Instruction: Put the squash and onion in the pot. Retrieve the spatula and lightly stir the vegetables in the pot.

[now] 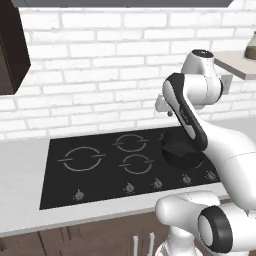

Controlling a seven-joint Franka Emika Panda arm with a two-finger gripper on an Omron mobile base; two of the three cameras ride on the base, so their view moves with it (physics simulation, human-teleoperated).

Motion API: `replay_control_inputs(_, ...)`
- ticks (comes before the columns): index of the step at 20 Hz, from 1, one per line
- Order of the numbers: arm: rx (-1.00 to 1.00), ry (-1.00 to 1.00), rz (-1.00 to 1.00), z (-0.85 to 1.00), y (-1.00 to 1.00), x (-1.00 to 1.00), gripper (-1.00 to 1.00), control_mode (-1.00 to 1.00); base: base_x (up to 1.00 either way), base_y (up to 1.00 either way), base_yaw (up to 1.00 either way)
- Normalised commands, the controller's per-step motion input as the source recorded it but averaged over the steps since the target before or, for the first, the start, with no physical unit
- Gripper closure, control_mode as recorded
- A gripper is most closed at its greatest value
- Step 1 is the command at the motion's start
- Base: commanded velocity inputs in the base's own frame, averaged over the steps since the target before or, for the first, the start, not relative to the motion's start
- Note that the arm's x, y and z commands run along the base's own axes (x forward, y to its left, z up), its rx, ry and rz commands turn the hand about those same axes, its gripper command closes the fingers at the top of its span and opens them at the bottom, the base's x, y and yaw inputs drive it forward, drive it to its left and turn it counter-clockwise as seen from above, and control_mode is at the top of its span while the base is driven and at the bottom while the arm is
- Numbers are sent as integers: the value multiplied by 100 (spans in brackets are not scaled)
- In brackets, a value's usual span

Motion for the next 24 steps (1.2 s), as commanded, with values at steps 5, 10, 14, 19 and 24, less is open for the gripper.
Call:
replay_control_inputs(5, 0, 0, 0, 0, 0, 0, -100, 100, 0, -18, 0)
replay_control_inputs(10, 0, 0, 0, 0, 0, 0, -100, 100, 0, -76, 0)
replay_control_inputs(14, 0, 0, 0, 0, 0, 0, -100, 100, 0, -71, 2)
replay_control_inputs(19, 0, 0, 0, 0, 0, 0, -100, 100, 1, -47, 2)
replay_control_inputs(24, 0, 0, 0, 0, 0, 0, -100, 100, 7, -47, 1)
